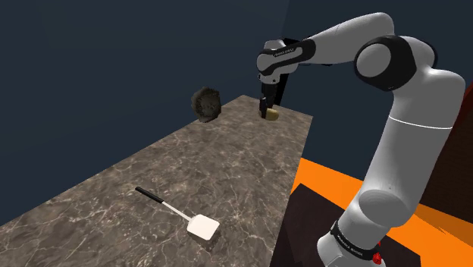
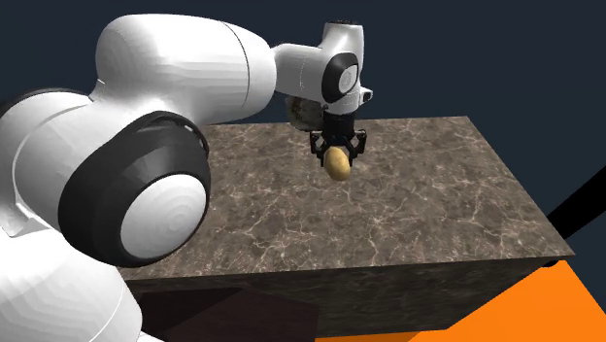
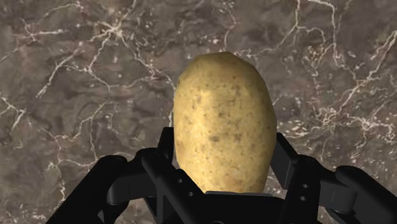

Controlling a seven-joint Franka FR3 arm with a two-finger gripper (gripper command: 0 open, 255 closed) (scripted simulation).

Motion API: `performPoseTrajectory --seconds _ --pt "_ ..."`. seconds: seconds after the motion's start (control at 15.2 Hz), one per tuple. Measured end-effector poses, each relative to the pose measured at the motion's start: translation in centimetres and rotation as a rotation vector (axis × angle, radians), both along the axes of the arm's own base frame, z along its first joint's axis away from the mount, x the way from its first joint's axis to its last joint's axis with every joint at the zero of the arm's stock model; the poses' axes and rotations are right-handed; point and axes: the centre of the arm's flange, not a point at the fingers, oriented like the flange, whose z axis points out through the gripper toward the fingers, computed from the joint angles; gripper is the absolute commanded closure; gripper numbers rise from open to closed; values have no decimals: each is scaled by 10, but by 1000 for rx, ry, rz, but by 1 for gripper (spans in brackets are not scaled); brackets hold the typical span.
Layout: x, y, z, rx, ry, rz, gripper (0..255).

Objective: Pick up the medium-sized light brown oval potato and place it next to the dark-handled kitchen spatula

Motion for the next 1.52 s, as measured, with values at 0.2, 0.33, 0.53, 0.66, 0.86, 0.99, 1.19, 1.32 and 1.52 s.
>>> performPoseTrajectory --seconds 0.2,0.33,0.53,0.66,0.86,0.99,1.19,1.32,1.52 --pt "2 0 15 0 0 0 255" --pt "-4 19 20 0 0 1 255" --pt "-13 53 20 1 0 1 255" --pt "-22 75 21 1 1 1 255" --pt "-32 113 23 1 0 1 255" --pt "-39 141 23 1 1 1 255" --pt "-53 178 22 0 0 1 255" --pt "-60 200 23 0 1 1 255" --pt "-69 240 21 1 0 2 255"
